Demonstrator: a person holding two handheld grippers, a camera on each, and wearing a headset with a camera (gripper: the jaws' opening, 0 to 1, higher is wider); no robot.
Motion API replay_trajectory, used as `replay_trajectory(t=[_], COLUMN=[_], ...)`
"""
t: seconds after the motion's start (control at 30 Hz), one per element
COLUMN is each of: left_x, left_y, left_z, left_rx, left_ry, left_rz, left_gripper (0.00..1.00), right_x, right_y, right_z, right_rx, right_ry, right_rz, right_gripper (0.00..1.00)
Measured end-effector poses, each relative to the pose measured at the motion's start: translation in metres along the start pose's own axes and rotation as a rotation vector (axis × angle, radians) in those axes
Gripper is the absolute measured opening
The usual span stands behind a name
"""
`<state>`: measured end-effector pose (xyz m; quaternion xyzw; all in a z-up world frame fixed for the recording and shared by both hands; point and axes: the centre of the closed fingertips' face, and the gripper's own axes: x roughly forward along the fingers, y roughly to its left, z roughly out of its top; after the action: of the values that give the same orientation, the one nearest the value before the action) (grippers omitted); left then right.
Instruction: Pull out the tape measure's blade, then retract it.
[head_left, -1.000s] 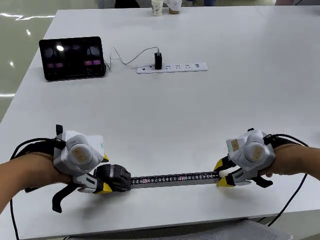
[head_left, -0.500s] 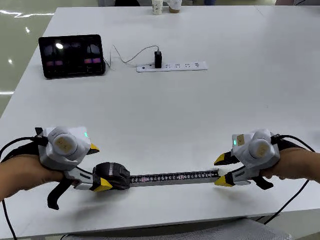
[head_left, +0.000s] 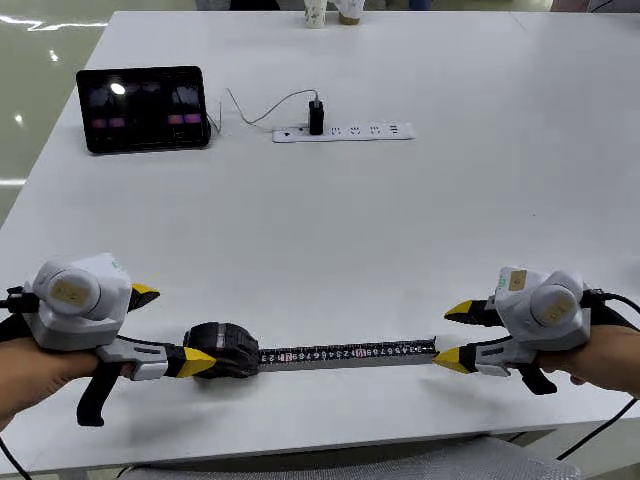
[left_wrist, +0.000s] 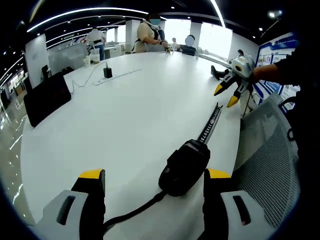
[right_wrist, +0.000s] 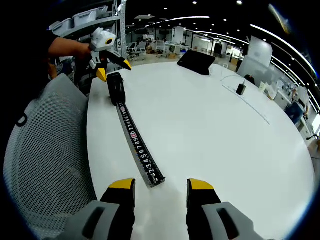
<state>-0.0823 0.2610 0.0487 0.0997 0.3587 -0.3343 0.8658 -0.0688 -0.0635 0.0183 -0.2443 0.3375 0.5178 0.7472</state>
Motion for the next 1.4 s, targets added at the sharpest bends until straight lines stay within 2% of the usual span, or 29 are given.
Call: replay_trajectory(t=[0.07,0.17,0.27,0.4,0.53,0.67,0.87,0.93,1.03,1.07,1.4], left_x=[-0.003,-0.008,-0.013,-0.019,-0.022,-0.021,-0.020,-0.022,-0.025,-0.026,-0.029], left_y=[0.002,0.004,0.003,0.005,0.006,0.004,-0.005,-0.007,-0.012,-0.012,-0.016], left_z=[-0.003,-0.007,-0.006,-0.010,-0.016,-0.026,-0.039,-0.040,-0.035,-0.036,-0.046], left_rx=[-0.022,-0.072,-0.110,-0.114,-0.118,-0.078,-0.096,-0.105,-0.141,-0.144,-0.130], left_ry=[-0.010,-0.037,-0.073,-0.089,-0.098,-0.074,-0.054,-0.060,-0.104,-0.106,-0.082], left_rz=[0.018,0.036,0.046,0.078,0.095,0.101,0.071,0.066,0.053,0.053,0.059], left_gripper=[0.77,0.78,0.83,0.85,0.86,0.90,0.95,0.97,0.99,0.99,0.99], right_x=[-0.002,-0.008,-0.013,-0.018,-0.021,-0.024,-0.032,-0.037,-0.043,-0.045,-0.062], right_y=[0.001,-0.003,-0.005,-0.004,-0.002,0.000,0.005,0.007,0.010,0.010,0.006], right_z=[-0.003,-0.002,-0.003,-0.007,-0.013,-0.018,-0.029,-0.030,-0.035,-0.037,-0.061], right_rx=[0.020,0.066,0.091,0.131,0.163,0.199,0.222,0.232,0.261,0.267,0.314], right_ry=[-0.006,-0.046,-0.077,-0.098,-0.103,-0.108,-0.099,-0.105,-0.112,-0.111,-0.102], right_rz=[-0.018,-0.073,-0.113,-0.142,-0.159,-0.166,-0.157,-0.156,-0.137,-0.133,-0.150], right_gripper=[0.41,0.44,0.49,0.59,0.61,0.66,0.71,0.73,0.82,0.84,0.99])
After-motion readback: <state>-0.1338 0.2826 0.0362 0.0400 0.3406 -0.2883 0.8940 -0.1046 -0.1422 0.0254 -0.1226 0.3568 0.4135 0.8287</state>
